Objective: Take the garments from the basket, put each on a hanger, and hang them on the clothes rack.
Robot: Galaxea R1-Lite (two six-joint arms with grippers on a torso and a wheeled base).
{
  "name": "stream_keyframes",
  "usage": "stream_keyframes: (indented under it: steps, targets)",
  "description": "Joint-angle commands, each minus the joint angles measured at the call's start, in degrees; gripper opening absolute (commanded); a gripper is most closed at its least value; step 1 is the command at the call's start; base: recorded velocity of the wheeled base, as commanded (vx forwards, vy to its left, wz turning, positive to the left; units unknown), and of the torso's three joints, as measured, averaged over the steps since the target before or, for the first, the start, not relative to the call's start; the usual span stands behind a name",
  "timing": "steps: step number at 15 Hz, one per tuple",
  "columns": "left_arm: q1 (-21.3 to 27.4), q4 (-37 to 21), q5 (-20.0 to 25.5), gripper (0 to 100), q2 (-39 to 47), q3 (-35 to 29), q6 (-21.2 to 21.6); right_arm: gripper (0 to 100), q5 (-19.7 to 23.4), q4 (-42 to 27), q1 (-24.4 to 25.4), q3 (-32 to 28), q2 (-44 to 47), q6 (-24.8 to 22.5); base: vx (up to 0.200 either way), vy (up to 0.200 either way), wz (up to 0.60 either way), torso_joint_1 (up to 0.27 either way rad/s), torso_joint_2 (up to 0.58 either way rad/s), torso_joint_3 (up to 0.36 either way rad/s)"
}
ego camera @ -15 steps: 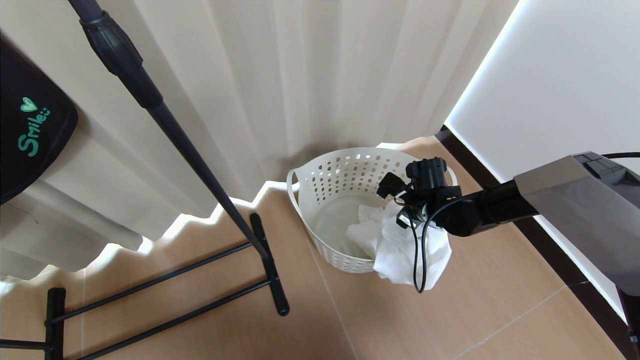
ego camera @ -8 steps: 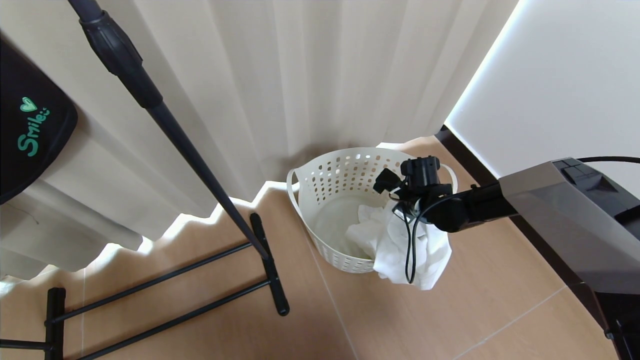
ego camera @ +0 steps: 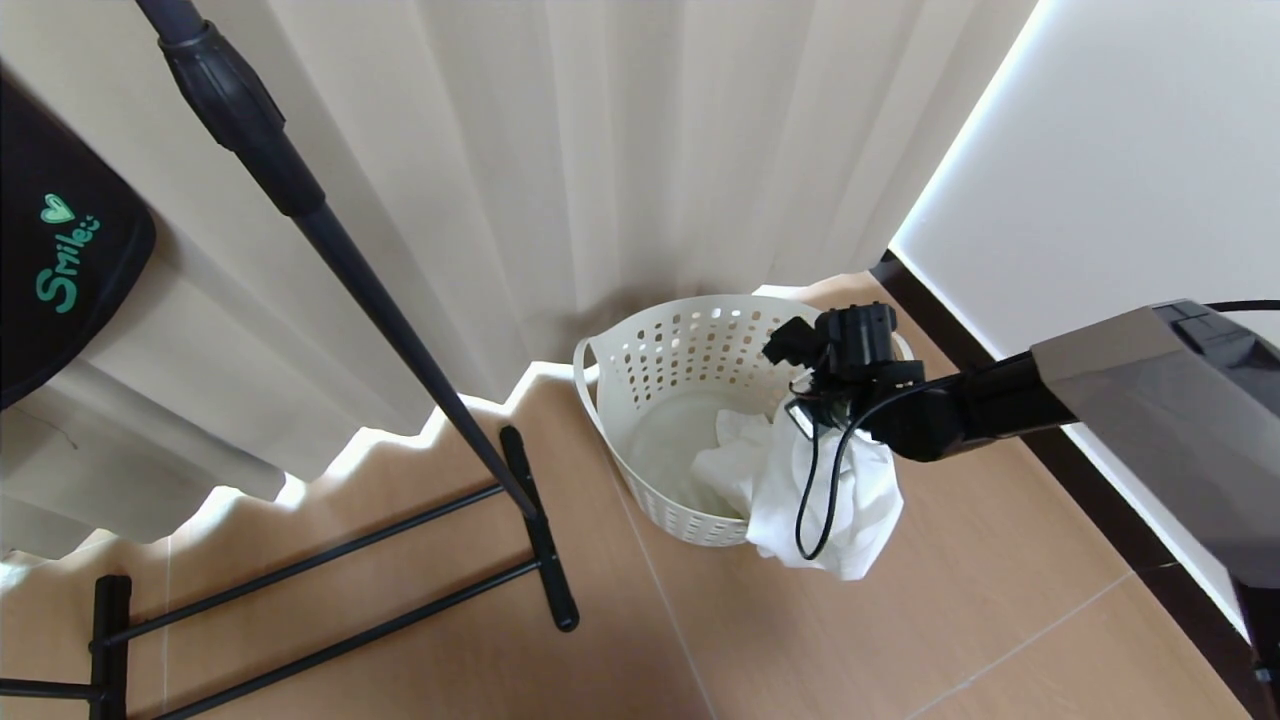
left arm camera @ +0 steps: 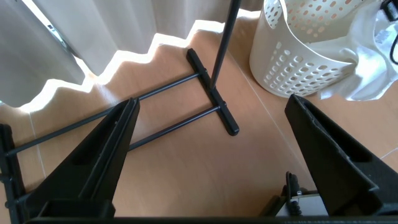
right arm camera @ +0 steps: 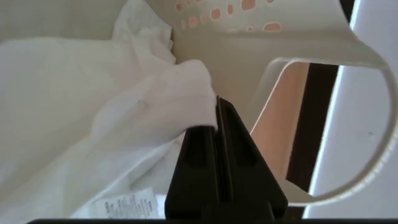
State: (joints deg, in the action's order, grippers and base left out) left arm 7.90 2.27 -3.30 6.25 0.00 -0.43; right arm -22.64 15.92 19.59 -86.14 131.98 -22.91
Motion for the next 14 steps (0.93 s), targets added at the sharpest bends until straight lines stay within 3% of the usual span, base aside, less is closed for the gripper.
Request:
stream_keyframes:
  steps: [1,2,4,6,7,9,14]
  targets:
    - [0.01,0.02,-0.04,100,-0.01,0.0,-0.01,0,6.82,0.6,0.62,13.72,-18.68,9.55,0.0,0.0,0.0,0.0,0.0,0.0]
    - [0.01,0.02,-0.04,100,-0.01,0.0,-0.01,0,8.84,2.98,1.5,19.25,-25.54,11.66,0.0,0.0,0.0,0.0,0.0,0.0]
    - [0.01,0.02,-0.04,100,-0.01,0.0,-0.1,0,12.79,14.49,2.03,33.4,-40.22,12.45,0.0,0.0,0.0,0.0,0.0,0.0]
    - [0.01,-0.07,0.05,100,-0.01,0.0,-0.01,0,18.95,25.65,1.94,45.8,-49.89,12.36,0.0,0.0,0.0,0.0,0.0,0.0]
    - [0.01,-0.07,0.05,100,-0.01,0.0,-0.01,0,19.47,28.82,1.94,48.43,-51.64,12.89,0.0,0.0,0.0,0.0,0.0,0.0]
    - [0.45,-0.16,0.05,100,-0.01,0.0,-0.01,0,18.95,32.24,1.94,48.79,-51.47,17.19,0.0,0.0,0.0,0.0,0.0,0.0]
    - [0.89,-0.25,0.14,100,0.16,0.0,-0.01,0,19.56,33.03,1.59,47.73,-51.64,17.72,0.0,0.0,0.0,0.001,0.0,0.02]
